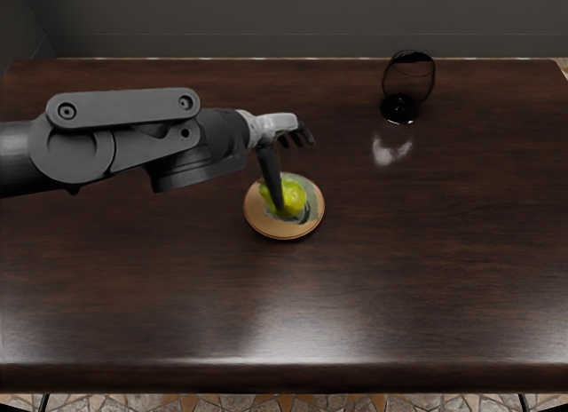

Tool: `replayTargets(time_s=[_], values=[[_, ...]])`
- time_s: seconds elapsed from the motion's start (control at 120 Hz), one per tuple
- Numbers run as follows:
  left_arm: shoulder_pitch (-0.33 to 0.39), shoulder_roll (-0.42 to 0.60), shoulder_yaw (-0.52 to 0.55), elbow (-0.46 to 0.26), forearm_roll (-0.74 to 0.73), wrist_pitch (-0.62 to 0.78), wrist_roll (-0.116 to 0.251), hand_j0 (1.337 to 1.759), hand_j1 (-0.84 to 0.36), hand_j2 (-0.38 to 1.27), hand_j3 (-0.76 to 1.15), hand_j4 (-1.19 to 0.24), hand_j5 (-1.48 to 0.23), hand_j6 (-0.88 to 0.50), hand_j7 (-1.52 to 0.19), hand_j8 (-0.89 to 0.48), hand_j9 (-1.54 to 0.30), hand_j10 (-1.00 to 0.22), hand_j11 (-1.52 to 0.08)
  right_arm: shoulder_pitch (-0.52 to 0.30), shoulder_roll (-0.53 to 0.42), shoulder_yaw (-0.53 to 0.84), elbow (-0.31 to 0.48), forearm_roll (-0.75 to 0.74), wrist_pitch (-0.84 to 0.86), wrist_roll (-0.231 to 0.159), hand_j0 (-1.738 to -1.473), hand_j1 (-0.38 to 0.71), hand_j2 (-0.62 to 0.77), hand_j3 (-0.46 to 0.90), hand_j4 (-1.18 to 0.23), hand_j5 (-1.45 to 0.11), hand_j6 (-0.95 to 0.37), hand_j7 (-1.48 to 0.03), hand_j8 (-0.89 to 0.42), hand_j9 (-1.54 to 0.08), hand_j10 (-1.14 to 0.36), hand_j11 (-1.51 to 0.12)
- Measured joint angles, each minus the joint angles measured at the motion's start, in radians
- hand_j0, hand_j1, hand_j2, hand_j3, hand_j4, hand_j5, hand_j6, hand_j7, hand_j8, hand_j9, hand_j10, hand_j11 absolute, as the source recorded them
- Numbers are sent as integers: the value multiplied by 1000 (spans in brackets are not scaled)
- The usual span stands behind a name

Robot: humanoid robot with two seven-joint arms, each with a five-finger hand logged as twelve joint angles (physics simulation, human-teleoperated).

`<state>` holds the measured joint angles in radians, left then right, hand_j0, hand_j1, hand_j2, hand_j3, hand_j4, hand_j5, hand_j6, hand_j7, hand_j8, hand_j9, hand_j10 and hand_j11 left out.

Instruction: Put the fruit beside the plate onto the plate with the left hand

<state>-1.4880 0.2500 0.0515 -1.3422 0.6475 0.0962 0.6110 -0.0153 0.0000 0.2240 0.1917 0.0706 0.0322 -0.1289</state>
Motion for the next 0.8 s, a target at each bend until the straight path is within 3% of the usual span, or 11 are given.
replayTargets(time_s=[0.217,0.367,0.542,0.8], values=[[-3,1,-2,-2,-3,28,0,1657,255,59,0,-66,-142,-45,-140,-43,-138,-80,-133,0,0,0,0,0,0,0,-1658,-317,-5,0,-27,-35,-27,-35,-27,-35,-27,-35],[0,18,-6,-24,-10,27,0,1658,304,29,0,-33,-68,-23,-67,-22,-66,-39,-64,0,0,0,0,0,0,0,-1658,-317,-6,0,-27,-35,-27,-35,-27,-35,-27,-35],[1,116,-29,-88,-94,35,0,1658,330,13,0,-15,-29,-11,-29,-10,-28,-17,-27,0,0,0,1,0,0,0,-1658,-317,-5,0,-27,-35,-27,-35,-27,-35,-27,-35],[137,212,-152,-169,-154,33,0,1658,344,4,0,-5,-8,-5,-8,-4,-8,-6,-8,0,0,1,1,0,0,0,-1658,-317,-5,0,-27,-35,-27,-35,-27,-35,-27,-35]])
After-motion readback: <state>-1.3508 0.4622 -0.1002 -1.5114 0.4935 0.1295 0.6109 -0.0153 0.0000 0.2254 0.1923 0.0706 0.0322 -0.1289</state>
